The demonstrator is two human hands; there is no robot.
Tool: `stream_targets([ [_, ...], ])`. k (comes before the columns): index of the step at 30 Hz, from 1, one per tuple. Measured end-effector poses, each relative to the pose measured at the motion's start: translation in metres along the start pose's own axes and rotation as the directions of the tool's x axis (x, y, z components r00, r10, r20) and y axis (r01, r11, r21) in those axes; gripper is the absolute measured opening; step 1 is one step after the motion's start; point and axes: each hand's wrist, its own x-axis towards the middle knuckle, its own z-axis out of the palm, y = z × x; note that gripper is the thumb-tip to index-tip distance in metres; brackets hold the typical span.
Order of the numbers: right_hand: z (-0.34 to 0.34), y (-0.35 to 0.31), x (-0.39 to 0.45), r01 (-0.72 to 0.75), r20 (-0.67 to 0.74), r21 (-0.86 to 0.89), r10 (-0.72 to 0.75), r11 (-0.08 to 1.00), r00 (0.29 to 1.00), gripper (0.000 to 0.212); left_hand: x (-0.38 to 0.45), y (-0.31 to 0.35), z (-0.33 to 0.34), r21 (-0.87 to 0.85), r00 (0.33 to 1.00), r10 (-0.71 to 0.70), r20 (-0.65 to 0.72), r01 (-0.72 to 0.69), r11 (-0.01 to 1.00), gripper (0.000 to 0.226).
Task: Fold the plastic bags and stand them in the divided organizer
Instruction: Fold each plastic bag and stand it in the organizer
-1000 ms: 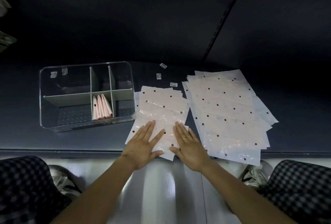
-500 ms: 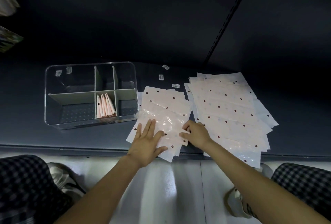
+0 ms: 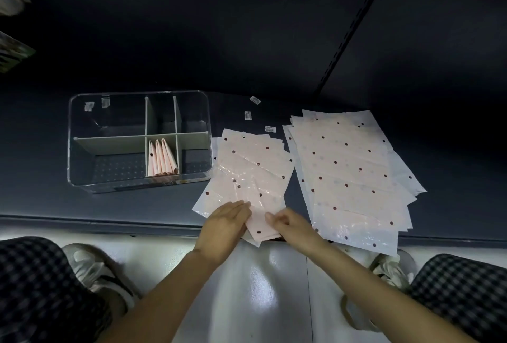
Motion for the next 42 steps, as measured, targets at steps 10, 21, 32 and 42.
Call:
stream_targets([
  [10,-0.001,0.016,0.023,0.521,0.132,-0.48,-0.53,0.705,0.838,0.047,-0.01,-0.001,0.007,-0.239,0.951,-0.302,0.07,0.31,0.92,0.035],
  [21,0.013,-0.016,0.048,0.148,-0.19,-0.089,-0.162,0.985,0.968,0.009,-0.007,0.002,0.014,-0.255,0.776,-0.631,-0.02,0.606,0.754,0.019],
  [32,0.02,-0.03,0.048,0.0,-0.239,-0.277,-0.069,0.961,0.969,0.014,0.009,0.016,-0.004,-0.163,0.872,-0.477,-0.11,0.458,0.874,0.028],
  [42,0.021,-0.03,0.045,-0.02,-0.258,-0.244,-0.045,0.969,0.965,0.015,0.0,-0.006,0.009,0.336,0.898,-0.154,0.412,0.008,0.942,0.078],
])
